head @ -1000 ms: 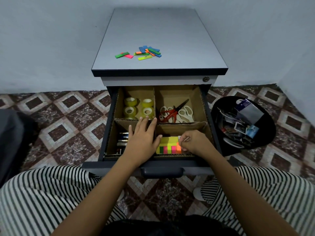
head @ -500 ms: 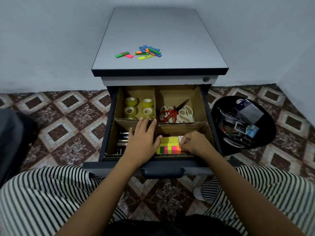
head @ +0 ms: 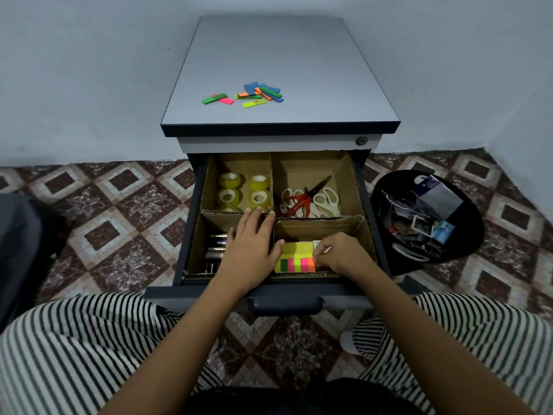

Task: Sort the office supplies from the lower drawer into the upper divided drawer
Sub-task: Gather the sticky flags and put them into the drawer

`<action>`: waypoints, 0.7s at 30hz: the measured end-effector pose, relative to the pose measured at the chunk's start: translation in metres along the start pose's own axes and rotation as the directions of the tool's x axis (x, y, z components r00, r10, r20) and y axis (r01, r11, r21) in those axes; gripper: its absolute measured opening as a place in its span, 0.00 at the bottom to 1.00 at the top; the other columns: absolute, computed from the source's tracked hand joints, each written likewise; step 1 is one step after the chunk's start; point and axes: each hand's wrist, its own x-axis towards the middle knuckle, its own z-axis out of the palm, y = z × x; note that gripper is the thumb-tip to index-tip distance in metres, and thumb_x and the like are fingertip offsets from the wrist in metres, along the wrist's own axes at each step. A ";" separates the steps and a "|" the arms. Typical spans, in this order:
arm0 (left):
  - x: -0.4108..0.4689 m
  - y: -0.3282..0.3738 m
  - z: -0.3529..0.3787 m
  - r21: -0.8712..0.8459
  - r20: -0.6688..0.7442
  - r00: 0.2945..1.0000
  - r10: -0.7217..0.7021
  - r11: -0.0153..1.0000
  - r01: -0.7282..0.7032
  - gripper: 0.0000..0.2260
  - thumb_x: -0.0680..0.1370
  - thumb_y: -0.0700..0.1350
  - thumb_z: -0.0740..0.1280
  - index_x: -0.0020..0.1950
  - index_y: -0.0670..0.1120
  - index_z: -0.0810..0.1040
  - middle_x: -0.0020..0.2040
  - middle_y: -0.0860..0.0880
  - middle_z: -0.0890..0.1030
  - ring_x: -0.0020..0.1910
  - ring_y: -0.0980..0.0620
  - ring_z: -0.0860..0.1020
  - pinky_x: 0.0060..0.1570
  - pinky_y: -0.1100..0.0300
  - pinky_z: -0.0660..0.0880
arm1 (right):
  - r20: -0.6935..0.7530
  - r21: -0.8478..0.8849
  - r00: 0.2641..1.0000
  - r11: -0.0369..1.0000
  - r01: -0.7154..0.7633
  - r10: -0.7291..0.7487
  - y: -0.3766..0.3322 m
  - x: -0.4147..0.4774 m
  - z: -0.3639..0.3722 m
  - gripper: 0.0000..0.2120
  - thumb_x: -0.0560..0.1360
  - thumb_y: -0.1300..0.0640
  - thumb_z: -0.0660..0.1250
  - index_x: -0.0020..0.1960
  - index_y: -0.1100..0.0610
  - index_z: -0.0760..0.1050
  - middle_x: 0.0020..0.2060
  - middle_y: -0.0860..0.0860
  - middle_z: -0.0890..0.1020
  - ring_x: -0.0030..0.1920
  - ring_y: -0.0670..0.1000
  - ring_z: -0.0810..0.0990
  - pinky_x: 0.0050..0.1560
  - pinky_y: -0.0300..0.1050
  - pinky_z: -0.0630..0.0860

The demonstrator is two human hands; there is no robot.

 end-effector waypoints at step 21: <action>0.007 -0.009 -0.021 -0.313 -0.382 0.924 0.033 0.936 -0.162 0.17 0.80 0.45 0.61 0.69 0.45 0.71 0.65 0.51 0.71 0.65 0.56 0.67 0.66 0.62 0.65 | -0.334 -0.035 0.806 0.861 0.507 -0.489 -0.077 -0.030 -0.040 0.04 0.76 0.57 0.67 0.45 0.54 0.81 0.32 0.38 0.76 0.39 0.34 0.76 0.40 0.25 0.69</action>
